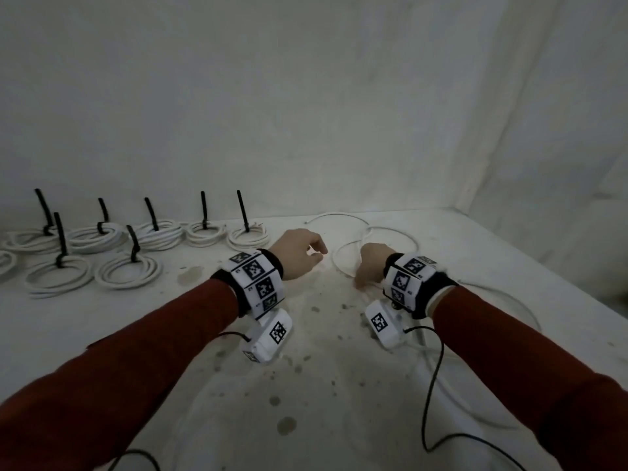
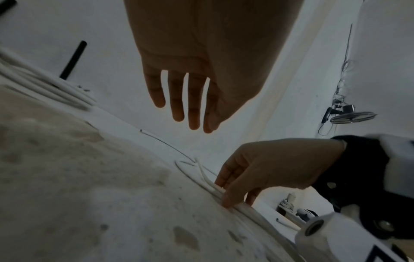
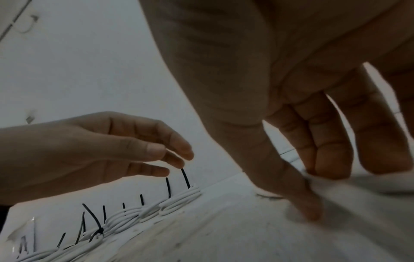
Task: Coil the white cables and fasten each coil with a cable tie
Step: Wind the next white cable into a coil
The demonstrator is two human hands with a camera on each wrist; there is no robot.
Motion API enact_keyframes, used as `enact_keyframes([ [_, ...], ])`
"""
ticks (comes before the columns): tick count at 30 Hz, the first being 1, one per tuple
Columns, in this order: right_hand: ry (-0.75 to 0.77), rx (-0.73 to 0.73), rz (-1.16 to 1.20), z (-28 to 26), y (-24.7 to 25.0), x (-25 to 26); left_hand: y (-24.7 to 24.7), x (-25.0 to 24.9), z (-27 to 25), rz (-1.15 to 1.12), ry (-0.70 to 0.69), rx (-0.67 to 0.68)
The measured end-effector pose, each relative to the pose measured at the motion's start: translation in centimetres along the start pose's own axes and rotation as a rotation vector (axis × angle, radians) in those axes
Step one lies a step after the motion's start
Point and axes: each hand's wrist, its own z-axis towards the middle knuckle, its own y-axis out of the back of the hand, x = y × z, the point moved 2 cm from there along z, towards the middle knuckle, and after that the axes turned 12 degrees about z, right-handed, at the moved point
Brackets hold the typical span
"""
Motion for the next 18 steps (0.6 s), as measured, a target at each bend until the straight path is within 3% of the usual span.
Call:
enact_keyframes([
  [4,0.039,0.013,0.069,-0.4,0.5,0.7,-0.8,-0.9,1.1,0.065,-0.088,0.016],
  [9,0.282,0.050,0.470,-3.3,4.4,3.6,1.5,-1.6,1.8,-0.010,-0.231,-0.101],
  [13,0.499,-0.090,0.430,-6.1,9.0,5.4,6.4,-1.0,1.4,-0.133,-0.206,-0.260],
  [18,0.695,-0.218,0.600,-8.7,12.7,6.3,12.3,0.5,0.1,-0.168,-0.197,-0.455],
])
